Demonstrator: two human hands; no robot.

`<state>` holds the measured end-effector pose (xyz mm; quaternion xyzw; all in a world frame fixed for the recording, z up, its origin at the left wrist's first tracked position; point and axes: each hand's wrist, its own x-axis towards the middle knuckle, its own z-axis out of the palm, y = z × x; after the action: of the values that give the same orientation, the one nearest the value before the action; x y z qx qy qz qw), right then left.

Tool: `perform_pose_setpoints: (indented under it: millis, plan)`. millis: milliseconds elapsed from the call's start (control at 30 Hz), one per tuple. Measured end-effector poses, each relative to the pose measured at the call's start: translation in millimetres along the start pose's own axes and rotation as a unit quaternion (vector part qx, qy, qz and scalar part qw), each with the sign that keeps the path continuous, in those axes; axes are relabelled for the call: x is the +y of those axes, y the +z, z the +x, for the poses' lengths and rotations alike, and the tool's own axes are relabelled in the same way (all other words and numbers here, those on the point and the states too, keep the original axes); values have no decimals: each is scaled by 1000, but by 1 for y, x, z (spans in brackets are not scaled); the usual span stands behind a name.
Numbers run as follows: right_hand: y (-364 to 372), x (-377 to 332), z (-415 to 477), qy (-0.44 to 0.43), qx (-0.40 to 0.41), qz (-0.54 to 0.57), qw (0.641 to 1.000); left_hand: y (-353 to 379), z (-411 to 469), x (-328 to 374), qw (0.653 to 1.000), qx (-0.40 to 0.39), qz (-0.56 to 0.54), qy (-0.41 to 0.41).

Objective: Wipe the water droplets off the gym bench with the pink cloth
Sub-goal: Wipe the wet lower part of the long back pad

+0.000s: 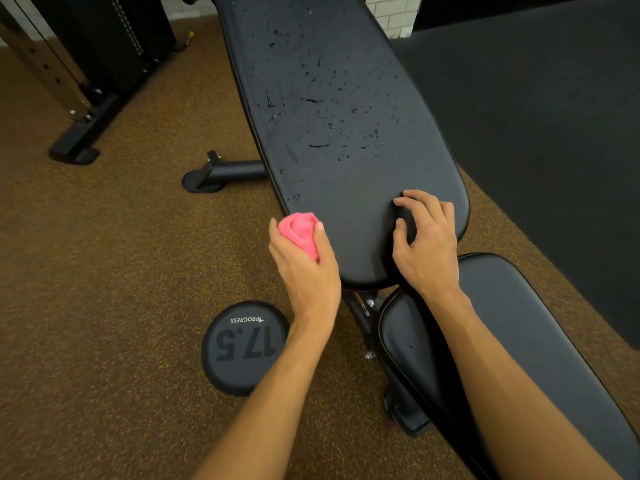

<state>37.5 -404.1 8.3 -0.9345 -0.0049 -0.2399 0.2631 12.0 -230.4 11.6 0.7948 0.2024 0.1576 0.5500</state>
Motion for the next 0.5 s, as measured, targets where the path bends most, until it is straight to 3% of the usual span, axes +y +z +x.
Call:
perform_pose_setpoints:
  millis: [167,333,500]
  plan:
    - [1,-2,0,-6,1,-10,1000,-3,-8,-13,999,-32,-10,-29]
    - [2,-2,0,-9,-3,-23,1000,-13,40,5,991,-53,-30,-120]
    - [10,-16,11,30,22,-12,999,-10,27,-5,995,-26,-1,-94]
